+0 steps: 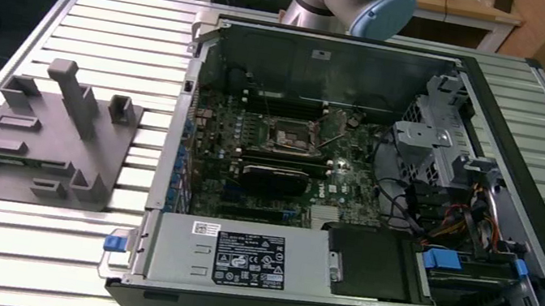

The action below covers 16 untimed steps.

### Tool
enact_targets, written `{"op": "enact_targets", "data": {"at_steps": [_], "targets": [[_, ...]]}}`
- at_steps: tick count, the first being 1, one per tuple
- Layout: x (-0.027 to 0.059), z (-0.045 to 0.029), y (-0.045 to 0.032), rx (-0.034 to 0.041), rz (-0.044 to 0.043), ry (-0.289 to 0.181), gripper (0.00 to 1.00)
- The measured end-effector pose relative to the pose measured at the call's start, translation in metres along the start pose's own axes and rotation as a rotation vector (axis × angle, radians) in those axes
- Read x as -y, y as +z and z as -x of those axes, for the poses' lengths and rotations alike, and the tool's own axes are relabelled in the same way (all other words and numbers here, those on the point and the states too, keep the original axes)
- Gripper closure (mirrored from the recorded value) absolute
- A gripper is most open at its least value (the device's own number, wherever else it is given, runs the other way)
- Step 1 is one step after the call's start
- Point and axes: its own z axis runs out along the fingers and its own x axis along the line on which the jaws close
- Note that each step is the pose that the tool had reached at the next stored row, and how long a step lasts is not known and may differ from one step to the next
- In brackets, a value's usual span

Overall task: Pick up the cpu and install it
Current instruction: 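Pick up the cpu and move it towards the insertion slot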

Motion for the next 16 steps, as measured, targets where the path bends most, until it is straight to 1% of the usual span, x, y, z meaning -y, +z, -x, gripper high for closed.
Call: {"op": "enact_targets", "data": {"at_steps": [16], "targets": [[-0.0013,0.0008,-0.0232,0.0061,0.0,0.0,0.45]]}}
